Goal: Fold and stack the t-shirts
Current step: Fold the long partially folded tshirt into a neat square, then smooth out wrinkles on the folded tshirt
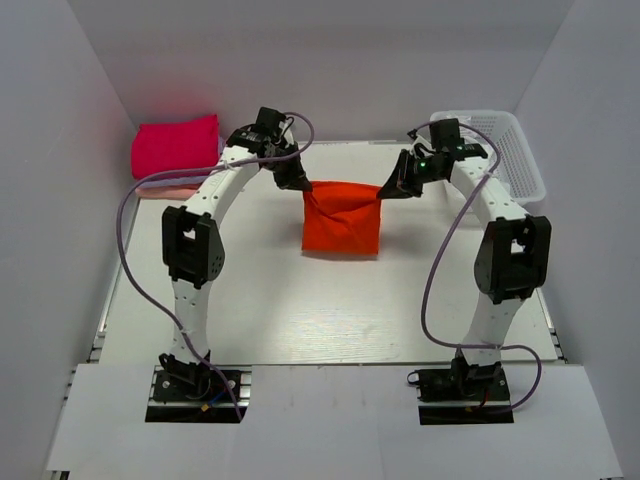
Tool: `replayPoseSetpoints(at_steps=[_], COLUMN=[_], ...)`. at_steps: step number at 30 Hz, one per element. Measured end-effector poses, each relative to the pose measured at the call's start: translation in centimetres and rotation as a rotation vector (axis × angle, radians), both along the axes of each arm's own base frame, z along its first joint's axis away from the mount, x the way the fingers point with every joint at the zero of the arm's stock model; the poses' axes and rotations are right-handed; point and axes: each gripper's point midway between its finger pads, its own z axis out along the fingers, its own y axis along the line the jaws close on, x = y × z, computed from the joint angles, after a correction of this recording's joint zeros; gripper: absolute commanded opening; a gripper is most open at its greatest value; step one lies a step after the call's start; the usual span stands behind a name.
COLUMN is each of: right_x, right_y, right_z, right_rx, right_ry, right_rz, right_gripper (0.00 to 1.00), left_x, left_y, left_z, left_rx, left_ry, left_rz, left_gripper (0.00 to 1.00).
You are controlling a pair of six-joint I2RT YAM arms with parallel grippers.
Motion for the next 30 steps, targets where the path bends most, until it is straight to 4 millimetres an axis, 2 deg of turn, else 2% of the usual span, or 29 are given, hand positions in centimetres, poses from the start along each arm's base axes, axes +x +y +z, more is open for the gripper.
replayPoseSetpoints(at_steps=[6,9,11,12,13,14,15,16,23,27,30], right_x=[3.4,4.6,5.3,5.6,6.1,6.6,7.2,7.7,10.3,10.1,9.0], right_y=[0.4,0.3,0.3,0.3,0.4,0.4,0.4,0.4,0.2,0.4,1.2], right_z=[-2.5,-4.5,-5.5,-5.9,-6.2,-6.3,-6.5,-6.5,-3.9,-2.4,-1.4], right_rx=[0.001,-0.015,-0.021,-0.023,-0.022,-0.022,-0.026,-0.029,-0.031,-0.013,0.031], right_ry=[0.016,0.028,0.032,0.034,0.039,0.04,0.034,0.026,-0.086,-0.124,-0.139], right_rz=[-0.002,-0.02,-0.037,-0.044,-0.053,-0.063,-0.073,-0.081,-0.117,-0.108,-0.09], right_gripper=[0.0,0.0,0.0,0.12,0.26,0.51,0.9,0.91,0.91,0.91,0.91], left_x=[2.9,4.4,5.2,5.6,6.0,6.3,6.7,7.0,8.3,8.2,7.7], left_y=[0.0,-0.1,-0.4,-0.6,-0.7,-0.8,-1.1,-1.2,-1.4,-1.2,-1.9], left_z=[-2.4,-3.8,-4.5,-4.8,-5.0,-5.2,-5.3,-5.2,-4.1,-3.6,-2.8], left_rx=[-0.007,-0.014,-0.023,-0.029,-0.033,-0.036,-0.043,-0.049,-0.05,-0.045,-0.082], left_ry=[-0.012,-0.029,-0.047,-0.056,-0.064,-0.076,-0.086,-0.097,-0.166,-0.186,-0.212], left_rz=[0.032,0.041,0.04,0.04,0.039,0.032,0.028,0.026,0.021,-0.001,-0.04], left_gripper=[0.0,0.07,0.2,0.27,0.55,0.72,0.87,1.0,1.0,1.0,1.0])
